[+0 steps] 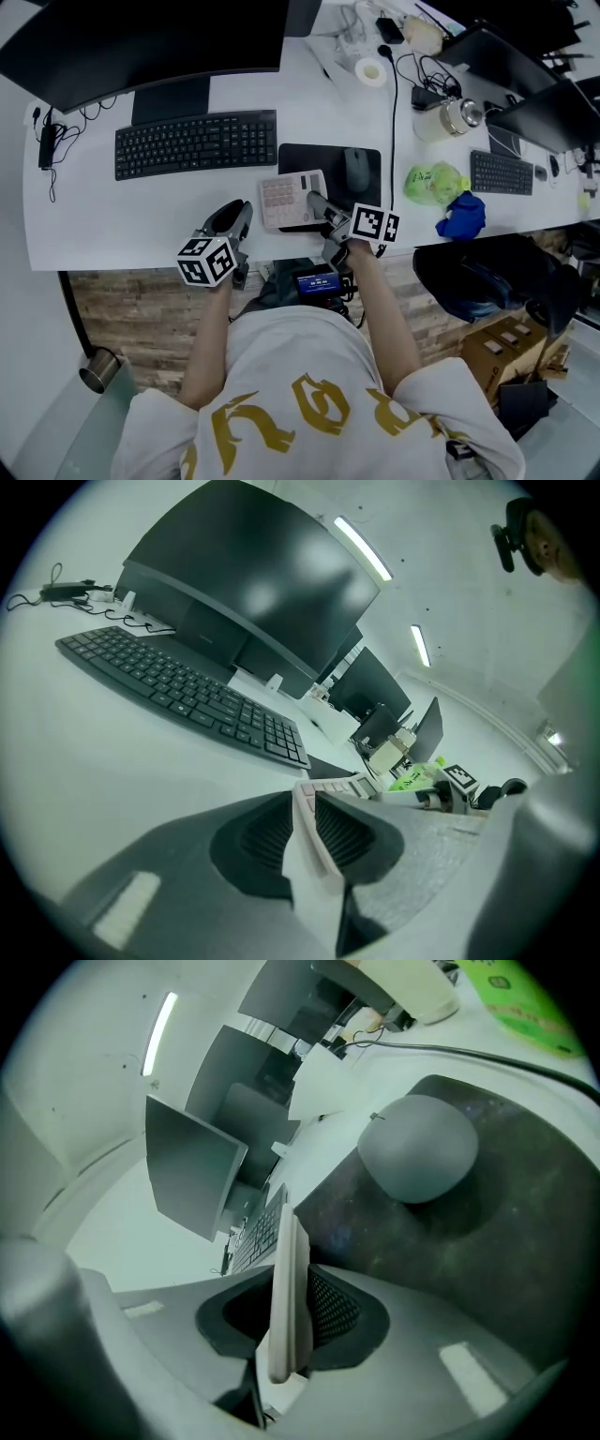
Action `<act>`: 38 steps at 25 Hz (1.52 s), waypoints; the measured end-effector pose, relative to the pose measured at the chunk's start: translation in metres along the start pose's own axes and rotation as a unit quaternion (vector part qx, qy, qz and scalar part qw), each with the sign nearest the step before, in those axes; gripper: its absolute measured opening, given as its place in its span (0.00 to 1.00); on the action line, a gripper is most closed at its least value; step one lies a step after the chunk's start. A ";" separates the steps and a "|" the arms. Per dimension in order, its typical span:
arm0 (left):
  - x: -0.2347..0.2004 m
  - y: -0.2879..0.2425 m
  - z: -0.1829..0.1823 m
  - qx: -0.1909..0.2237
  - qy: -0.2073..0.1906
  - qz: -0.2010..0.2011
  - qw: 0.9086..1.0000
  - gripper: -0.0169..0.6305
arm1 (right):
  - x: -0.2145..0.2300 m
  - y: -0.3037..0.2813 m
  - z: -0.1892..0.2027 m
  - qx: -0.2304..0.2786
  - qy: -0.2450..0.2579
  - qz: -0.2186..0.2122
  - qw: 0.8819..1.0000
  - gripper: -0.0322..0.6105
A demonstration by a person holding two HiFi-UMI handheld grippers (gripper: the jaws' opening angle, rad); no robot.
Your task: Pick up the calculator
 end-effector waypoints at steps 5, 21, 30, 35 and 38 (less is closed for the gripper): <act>0.000 0.004 0.000 0.004 0.002 -0.001 1.000 0.14 | -0.004 0.007 0.001 0.014 -0.007 0.000 1.000 0.21; 0.020 0.015 -0.032 0.054 -0.026 0.013 0.998 0.14 | -0.043 0.032 -0.010 0.070 -0.029 -0.025 0.997 0.21; 0.042 0.028 -0.050 0.080 -0.054 0.031 0.995 0.14 | -0.069 0.051 -0.005 0.106 -0.043 -0.052 0.992 0.21; 0.049 0.040 -0.054 0.092 -0.065 0.034 0.993 0.14 | -0.082 0.062 -0.002 0.126 -0.043 -0.067 0.989 0.21; 0.055 0.046 -0.056 0.102 -0.070 0.037 0.992 0.14 | -0.086 0.068 0.000 0.136 -0.043 -0.074 0.987 0.21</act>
Point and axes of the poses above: the fingertips, and each gripper's own axes: y backward along the fingers, x to its right, z out of its underside, the point moved 7 cm from there along y, backward along the fingers, and after that the axes turned 3 degrees about -x, right-handed, at the moved point
